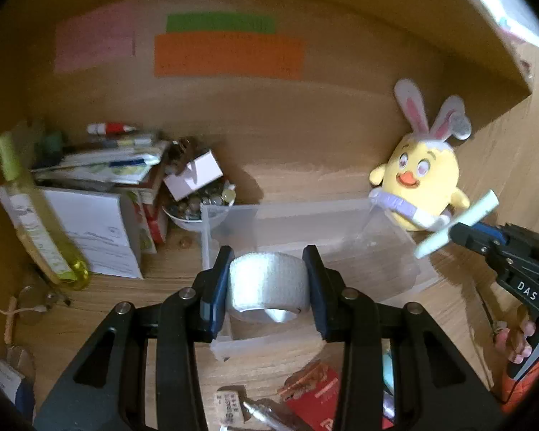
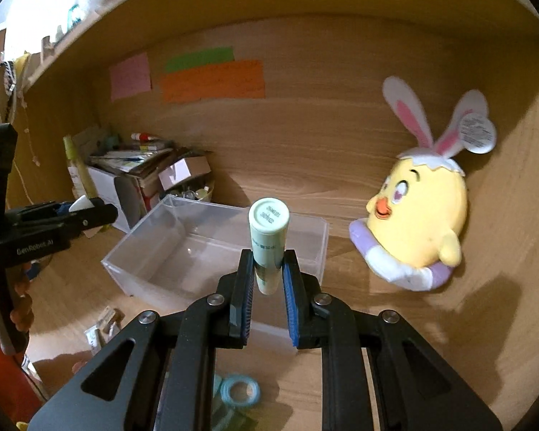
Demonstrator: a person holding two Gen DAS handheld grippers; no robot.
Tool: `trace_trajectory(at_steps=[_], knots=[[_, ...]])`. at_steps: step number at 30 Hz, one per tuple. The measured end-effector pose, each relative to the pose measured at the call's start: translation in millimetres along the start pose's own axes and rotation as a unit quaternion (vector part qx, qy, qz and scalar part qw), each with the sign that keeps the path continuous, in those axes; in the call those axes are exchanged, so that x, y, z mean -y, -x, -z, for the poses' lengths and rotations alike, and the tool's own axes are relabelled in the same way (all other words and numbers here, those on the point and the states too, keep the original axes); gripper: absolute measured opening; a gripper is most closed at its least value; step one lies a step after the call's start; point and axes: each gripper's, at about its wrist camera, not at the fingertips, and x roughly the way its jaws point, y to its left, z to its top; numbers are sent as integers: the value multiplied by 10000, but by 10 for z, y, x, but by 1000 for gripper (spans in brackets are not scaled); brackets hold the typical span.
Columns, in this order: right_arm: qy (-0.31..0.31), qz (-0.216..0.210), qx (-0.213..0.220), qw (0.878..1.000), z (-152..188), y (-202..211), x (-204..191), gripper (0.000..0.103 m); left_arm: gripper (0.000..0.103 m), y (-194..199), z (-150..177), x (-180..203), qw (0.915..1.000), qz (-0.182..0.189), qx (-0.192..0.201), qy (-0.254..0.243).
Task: Organize objects
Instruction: 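Carry both items into the clear box and open both tools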
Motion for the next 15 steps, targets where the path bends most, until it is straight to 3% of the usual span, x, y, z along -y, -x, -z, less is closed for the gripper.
trace_trajectory(at_steps=[7, 15], knots=[[-38, -196, -560, 9982, -39, -544, 35, 14, 39, -535, 2, -20, 9979, -37, -641, -7], [107, -186, -1011, 9946, -11, -954, 15, 14, 39, -875, 34, 34, 9950, -111, -979, -171]])
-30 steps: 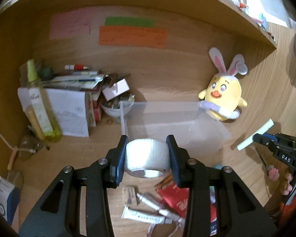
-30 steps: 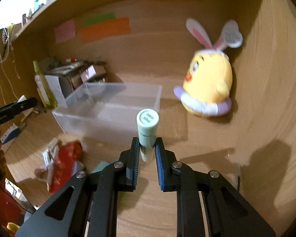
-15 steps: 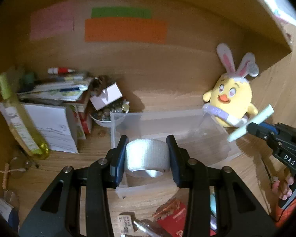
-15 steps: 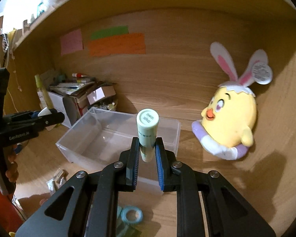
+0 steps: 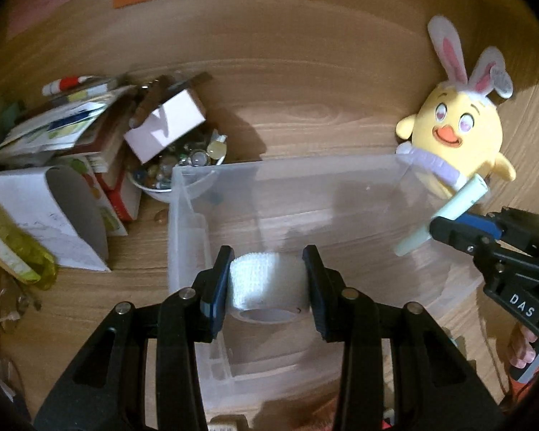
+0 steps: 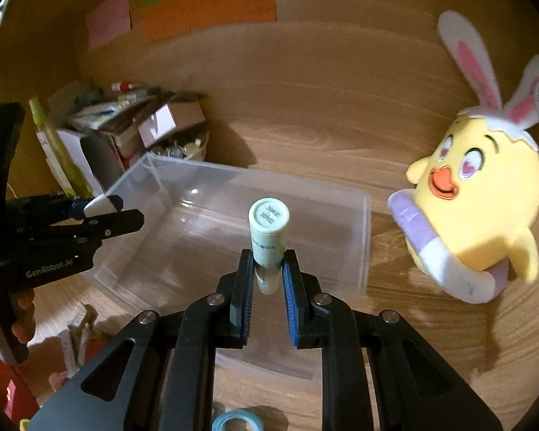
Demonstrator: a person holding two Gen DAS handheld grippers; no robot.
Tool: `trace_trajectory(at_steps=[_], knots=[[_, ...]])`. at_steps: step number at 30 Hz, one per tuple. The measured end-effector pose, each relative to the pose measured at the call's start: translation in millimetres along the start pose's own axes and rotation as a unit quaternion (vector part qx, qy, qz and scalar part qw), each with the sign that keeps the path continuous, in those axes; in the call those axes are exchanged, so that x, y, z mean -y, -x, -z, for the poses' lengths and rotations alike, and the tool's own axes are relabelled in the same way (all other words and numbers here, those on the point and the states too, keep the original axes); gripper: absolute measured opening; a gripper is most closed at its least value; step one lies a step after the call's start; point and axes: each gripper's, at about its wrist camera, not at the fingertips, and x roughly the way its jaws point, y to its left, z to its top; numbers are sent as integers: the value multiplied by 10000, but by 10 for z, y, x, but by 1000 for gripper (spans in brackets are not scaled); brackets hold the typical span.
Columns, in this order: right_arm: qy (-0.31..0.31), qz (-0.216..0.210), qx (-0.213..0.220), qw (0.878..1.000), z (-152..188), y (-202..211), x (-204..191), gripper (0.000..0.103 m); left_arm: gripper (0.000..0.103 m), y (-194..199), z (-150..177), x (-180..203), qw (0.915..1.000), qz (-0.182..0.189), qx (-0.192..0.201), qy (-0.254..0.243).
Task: Organize objects
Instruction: 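Carry both items into the clear box and open both tools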
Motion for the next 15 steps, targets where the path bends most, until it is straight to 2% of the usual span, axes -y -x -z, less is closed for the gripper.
trace_trajectory(at_steps=[8, 10, 12, 15], knots=[[218, -91, -359, 9991, -29, -251, -73, 14, 40, -196, 11, 157, 9988, -50, -247, -411], [171, -178, -488, 9985, -40, -309, -73, 14, 45, -204, 7, 165, 9986, -37, -285, -440], [92, -229, -578, 9980, -51, -357, -58, 14, 58, -179, 1, 169, 9986, -19, -255, -454], [19, -224, -600, 9979, -60, -361, -43, 16, 62, -80, 0, 170, 9987, -93, -102, -499]])
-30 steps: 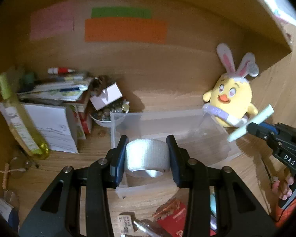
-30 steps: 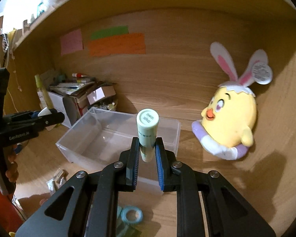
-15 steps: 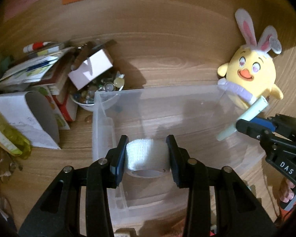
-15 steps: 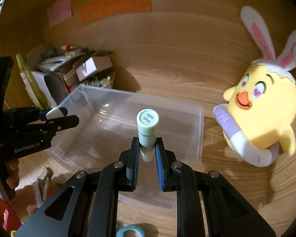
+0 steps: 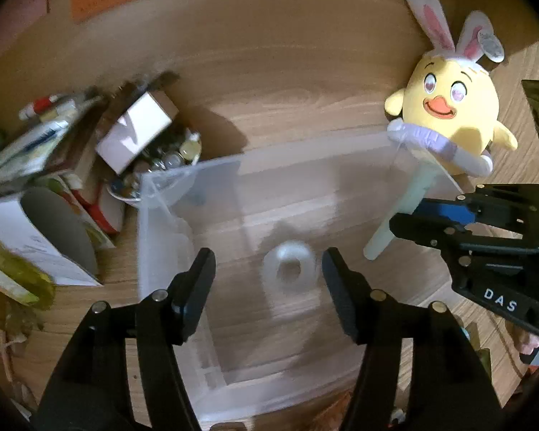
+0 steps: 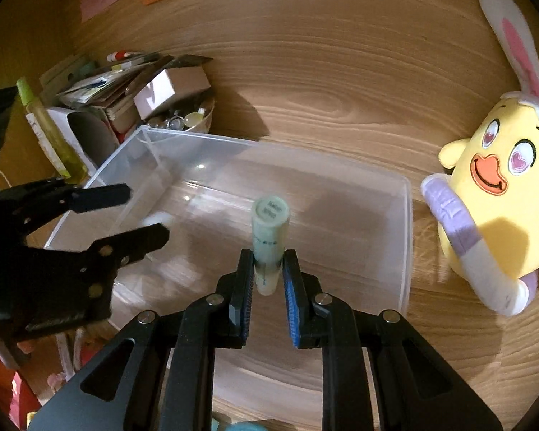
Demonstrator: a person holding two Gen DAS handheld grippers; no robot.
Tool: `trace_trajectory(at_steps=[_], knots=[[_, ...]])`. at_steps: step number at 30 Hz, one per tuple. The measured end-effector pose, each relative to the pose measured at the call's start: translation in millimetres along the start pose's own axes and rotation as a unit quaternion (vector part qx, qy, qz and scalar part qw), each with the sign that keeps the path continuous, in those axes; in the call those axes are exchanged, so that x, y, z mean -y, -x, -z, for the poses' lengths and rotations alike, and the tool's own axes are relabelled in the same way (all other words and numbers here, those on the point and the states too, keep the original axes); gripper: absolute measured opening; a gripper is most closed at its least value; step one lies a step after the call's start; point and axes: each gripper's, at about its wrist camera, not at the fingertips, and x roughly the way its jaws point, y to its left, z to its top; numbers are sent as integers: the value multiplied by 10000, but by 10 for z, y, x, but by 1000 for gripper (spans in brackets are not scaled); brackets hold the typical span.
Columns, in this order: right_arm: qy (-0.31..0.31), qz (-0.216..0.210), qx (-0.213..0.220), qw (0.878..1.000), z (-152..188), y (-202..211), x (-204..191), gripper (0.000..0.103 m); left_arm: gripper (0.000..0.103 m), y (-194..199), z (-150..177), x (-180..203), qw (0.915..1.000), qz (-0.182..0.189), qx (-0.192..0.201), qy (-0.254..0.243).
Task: Organize objects
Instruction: 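Carry both items into the clear box and open both tools, then grasp the eraser with the left tool while the right tool grasps the dark green bottle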
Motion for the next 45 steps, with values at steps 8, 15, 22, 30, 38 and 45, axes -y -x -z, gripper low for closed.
trace_trajectory(at_steps=[8, 15, 22, 30, 38, 45], knots=[[-18, 191, 305, 9994, 48, 283, 2, 41, 69, 334, 45, -91, 9995, 8, 299, 140], [-106, 197, 598, 9980, 208, 632, -22, 51, 86, 701, 272, -162, 9983, -129, 534, 182], [-316, 197, 889, 9953, 527, 949, -81, 61, 89, 927, 614, -177, 9977, -218, 596, 224], [-592, 238, 852, 9943, 1015, 1043, -88, 64, 89, 984, 1086, -172, 9979, -321, 467, 329], [-1068, 70, 413, 9934, 1551, 835, -84, 64, 89, 918, 1454, -194, 9975, -439, 303, 469], [-1036, 97, 286, 9942, 1737, 732, -153, 64, 82, 832, 1582, -270, 9958, -538, 279, 682]])
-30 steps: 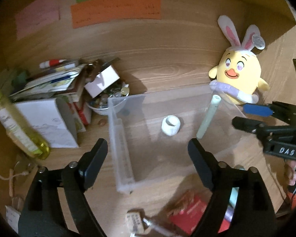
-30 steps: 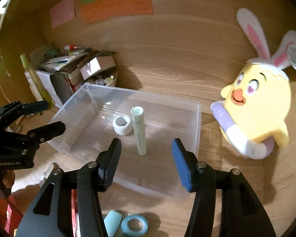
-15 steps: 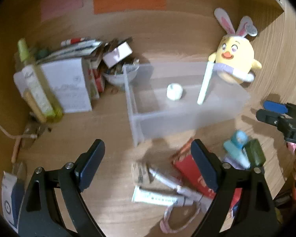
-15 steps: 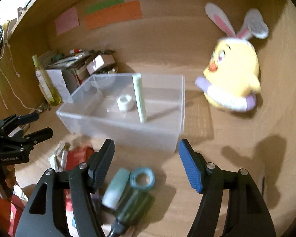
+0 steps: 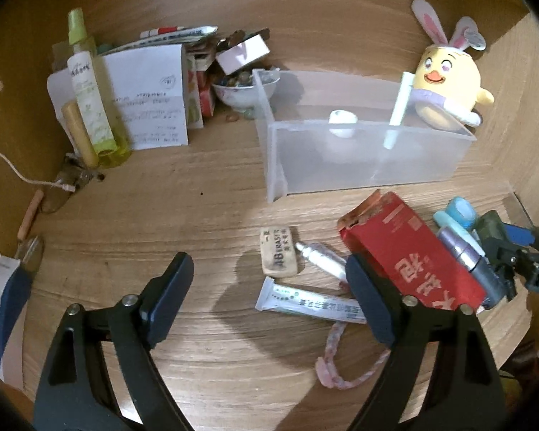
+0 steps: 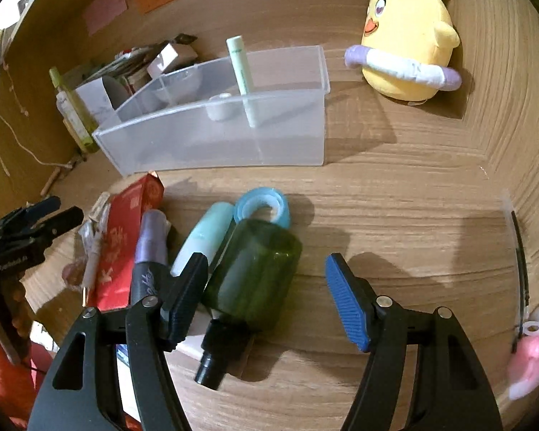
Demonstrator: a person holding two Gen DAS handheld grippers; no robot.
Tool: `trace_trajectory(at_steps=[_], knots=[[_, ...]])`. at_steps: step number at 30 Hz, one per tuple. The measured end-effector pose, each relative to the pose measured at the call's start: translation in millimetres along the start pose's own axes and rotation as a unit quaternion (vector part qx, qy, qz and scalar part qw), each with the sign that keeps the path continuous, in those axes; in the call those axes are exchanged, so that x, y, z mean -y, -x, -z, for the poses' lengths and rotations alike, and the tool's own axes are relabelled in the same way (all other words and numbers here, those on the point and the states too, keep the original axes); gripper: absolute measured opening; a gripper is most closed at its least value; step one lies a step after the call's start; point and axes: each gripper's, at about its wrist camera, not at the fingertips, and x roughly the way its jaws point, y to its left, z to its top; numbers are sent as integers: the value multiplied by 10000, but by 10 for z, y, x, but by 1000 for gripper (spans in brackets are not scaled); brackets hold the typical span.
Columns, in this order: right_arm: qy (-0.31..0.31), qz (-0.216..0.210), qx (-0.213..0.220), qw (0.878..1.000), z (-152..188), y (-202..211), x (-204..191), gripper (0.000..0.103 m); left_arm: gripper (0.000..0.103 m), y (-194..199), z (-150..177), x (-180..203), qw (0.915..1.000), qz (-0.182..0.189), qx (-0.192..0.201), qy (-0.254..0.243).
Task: Organize objects
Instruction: 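Grasp the eraser with the left tool while the right tool grasps the dark green bottle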
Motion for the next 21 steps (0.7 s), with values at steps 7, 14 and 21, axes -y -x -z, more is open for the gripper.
trace_trajectory(at_steps=[7, 14, 21], knots=[[4, 67, 4, 10000, 5, -9, 61, 45, 67, -192, -38, -22, 9997, -33, -218, -93], [0, 167, 98, 9998, -5, 10, 135, 38, 43, -375, -79, -3, 9980, 39, -618, -139], [73, 274, 277, 9992, -37, 90, 148, 38, 23, -423, -132, 14, 9980, 126, -600, -154]])
